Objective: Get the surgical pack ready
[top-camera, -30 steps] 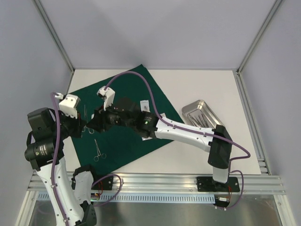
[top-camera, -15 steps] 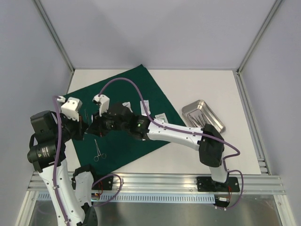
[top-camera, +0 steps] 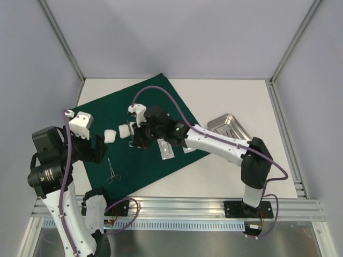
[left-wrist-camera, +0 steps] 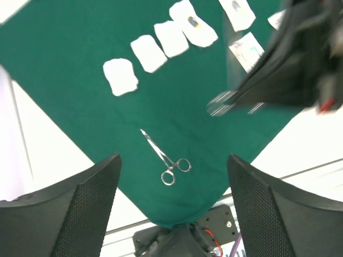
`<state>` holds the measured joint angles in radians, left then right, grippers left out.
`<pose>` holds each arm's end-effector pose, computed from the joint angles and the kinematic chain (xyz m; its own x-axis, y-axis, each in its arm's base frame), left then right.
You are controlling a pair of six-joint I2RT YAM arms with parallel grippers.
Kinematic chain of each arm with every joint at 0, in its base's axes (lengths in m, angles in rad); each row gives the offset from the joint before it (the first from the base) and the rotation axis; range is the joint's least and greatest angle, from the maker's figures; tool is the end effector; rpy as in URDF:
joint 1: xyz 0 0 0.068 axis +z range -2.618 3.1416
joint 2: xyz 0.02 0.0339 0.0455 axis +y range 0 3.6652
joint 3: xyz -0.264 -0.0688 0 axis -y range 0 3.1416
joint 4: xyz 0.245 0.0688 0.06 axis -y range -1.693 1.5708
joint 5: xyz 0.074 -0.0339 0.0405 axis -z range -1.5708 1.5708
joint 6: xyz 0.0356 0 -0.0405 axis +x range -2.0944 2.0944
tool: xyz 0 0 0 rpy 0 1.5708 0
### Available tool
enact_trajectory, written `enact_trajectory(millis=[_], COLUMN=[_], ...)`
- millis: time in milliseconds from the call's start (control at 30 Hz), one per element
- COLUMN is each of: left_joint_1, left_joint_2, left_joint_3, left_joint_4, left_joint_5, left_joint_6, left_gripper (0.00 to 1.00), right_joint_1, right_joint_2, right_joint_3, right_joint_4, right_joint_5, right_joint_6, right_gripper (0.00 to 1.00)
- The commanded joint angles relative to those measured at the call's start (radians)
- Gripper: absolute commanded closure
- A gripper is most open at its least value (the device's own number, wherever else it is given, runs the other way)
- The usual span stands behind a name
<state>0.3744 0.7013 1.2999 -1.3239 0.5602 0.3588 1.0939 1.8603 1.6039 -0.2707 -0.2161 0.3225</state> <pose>0.0673 0.0061 0.4024 -0.5569 0.1008 -0.8244 0.2732 0.9596 -0.0673 0.1959 0.3958 0.3077 -0.5210 -0.3339 -0.7855 -0.8305 0.4107 0.3762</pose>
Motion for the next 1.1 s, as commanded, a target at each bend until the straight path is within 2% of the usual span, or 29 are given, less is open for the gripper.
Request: enact_trajectory(millis=[0,67,133,167,267,367,467,633,833,1067], left_joint_1=[0.001,0.003,0.001,0.001,0.003,0.003,0.001,0.001,0.001,0.001], left_joint_2=[0.039,0.075,0.093,0.108,0.154,0.227,0.279,0.383,0.451,0.475], left_joint_3=[0.061,0.046,0.016,0.006,-0.014,0.001,0.016,0.042,0.039,0.033], left_joint_4=[-0.041,-0.023,0.005,0.035,0.081,0.080,0.095,0.094,0.095,0.086], left_joint_5=[-0.048,-0.045,-0.020,-0.008,0.039,0.089,0.107,0.121,0.122,0.152], left_joint_6=[0.026,0.028,0.034,0.037,0.057,0.106,0.146,0.209,0.249,0.262], left_gripper=[0.09,0.09,0.09,0.09,0.10,0.12,0.12,0.15,0.19,0.19], right_joint_1=[-0.130,-0.243,-0.328,-0.412,-0.558,-0.679,-0.807,-0.955,-1.031,-1.082], right_joint_2=[-0.148,-0.191,-0.211,-0.213,-0.208,-0.199,-0.216,-0.205,-0.139,-0.085], right_joint_3=[-0.044,-0.047,-0.036,-0.029,0.004,-0.004,-0.065,-0.133,-0.160,-0.220], right_joint_4=[-0.290,-0.414,-0.598,-0.716,-0.905,-1.017,-1.053,-1.069,-1.076,-0.995], right_joint_5=[-0.102,-0.146,-0.209,-0.238,-0.311,-0.305,-0.385,-0.278,-0.215,-0.086], right_joint_6=[-0.245,-0.398,-0.480,-0.564,-0.701,-0.836,-0.934,-0.999,-1.071,-1.062], right_gripper=[1.00,0.99,0.99,0.99,1.00,0.99,1.00,1.00,1.00,0.99])
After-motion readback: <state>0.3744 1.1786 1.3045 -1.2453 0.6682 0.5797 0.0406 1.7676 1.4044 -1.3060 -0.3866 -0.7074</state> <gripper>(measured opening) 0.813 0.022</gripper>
